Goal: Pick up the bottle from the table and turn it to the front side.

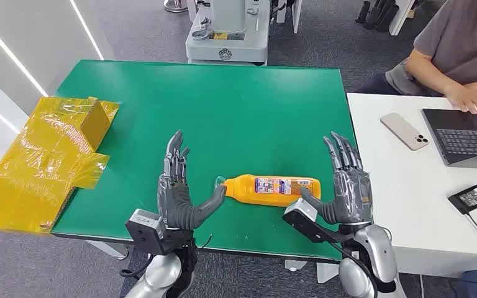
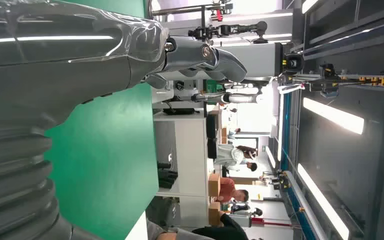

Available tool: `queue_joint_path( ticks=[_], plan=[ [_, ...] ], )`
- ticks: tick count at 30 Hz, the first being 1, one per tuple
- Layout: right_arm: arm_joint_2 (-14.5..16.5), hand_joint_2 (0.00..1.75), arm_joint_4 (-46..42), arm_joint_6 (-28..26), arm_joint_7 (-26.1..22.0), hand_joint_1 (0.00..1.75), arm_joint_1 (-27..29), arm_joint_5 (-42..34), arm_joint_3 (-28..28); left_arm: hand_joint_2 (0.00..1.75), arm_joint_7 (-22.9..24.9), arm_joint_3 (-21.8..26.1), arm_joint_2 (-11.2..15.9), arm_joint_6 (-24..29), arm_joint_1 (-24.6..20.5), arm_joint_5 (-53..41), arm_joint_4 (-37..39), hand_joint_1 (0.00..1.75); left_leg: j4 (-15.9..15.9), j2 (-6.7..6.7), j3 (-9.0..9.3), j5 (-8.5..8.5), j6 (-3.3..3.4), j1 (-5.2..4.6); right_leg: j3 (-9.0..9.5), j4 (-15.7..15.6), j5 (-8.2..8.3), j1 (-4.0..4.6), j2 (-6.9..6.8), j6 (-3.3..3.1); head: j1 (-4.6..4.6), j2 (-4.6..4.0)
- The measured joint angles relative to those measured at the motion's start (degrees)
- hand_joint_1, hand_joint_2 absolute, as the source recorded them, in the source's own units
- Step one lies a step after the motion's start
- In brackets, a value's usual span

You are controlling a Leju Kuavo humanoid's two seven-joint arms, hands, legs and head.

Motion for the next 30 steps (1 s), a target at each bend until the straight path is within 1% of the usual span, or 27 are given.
queue_joint_path(
  ticks=[4, 9, 12, 15, 20, 25, 30],
  plan=[
    [-1.55, 1.75, 1.64, 2.89, 0.01, 0.00, -2.86, -1.01, 0.01, 1.75, 0.07, 0.00, 0.08, -0.13, 0.09, -0.08, -0.02, 0.00, 0.00, -0.01, 0.00, 0.01, 0.00, 0.00, 0.01, 0.00, 0.00, 0.00, -0.01, 0.00, 0.00, 0.00],
    [-5.07, 1.75, 6.06, 11.63, -0.19, 0.00, -9.07, -3.02, 1.63, 1.75, 0.23, 0.00, 0.33, -1.13, 0.21, -0.04, -0.02, 0.00, 0.03, -0.01, 0.01, 0.02, 0.02, 0.00, 0.02, 0.01, 0.05, 0.00, -0.01, -0.01, -0.02, 0.00],
    [-6.94, 1.75, 8.93, 14.51, -1.03, 0.00, -12.94, -4.81, 2.71, 1.75, 0.23, 0.00, 0.40, -1.25, 0.56, -0.02, -0.03, 0.00, 0.06, -0.09, -0.01, 0.04, 0.04, 0.00, 0.03, 0.01, 0.06, 0.00, -0.08, 0.00, -0.01, 0.00],
    [-8.32, 1.75, 11.96, 18.07, -1.72, 0.00, -16.90, -7.51, 4.55, 1.75, 0.23, 0.00, 0.45, -1.37, 0.91, -0.02, -0.19, 0.00, 0.06, -0.05, -0.01, 0.04, 0.05, 0.00, 0.02, 0.01, 0.07, 0.00, -0.03, 0.02, -0.02, 0.00],
    [-9.96, 1.75, 18.18, 25.55, -3.18, 0.00, -24.30, -12.27, 8.96, 1.75, 0.48, 0.00, 0.55, -2.06, 0.92, 0.13, -0.28, 0.00, 0.08, -0.07, 0.00, 0.04, 0.05, 0.00, 0.02, 0.01, 0.07, 0.00, -0.05, 0.02, -0.02, 0.00],
    [-11.17, 1.75, 23.36, 30.03, -4.17, 0.00, -29.25, -14.72, 13.38, 1.75, 1.02, 0.00, 0.55, -2.53, 0.84, 0.25, -0.28, 0.00, 0.09, -0.10, 0.00, 0.04, 0.05, 0.00, 0.02, 0.01, 0.07, 0.00, -0.07, 0.02, -0.02, 0.00],
    [-11.96, 1.75, 26.64, 31.63, -4.67, 0.00, -31.62, -16.23, 16.50, 1.75, 1.22, 0.00, 0.57, -2.89, 0.75, 0.40, -0.28, 0.00, 0.09, -0.12, -0.02, 0.04, 0.05, 0.00, 0.02, 0.00, 0.07, 0.00, -0.07, 0.02, -0.01, 0.00]
  ],
)
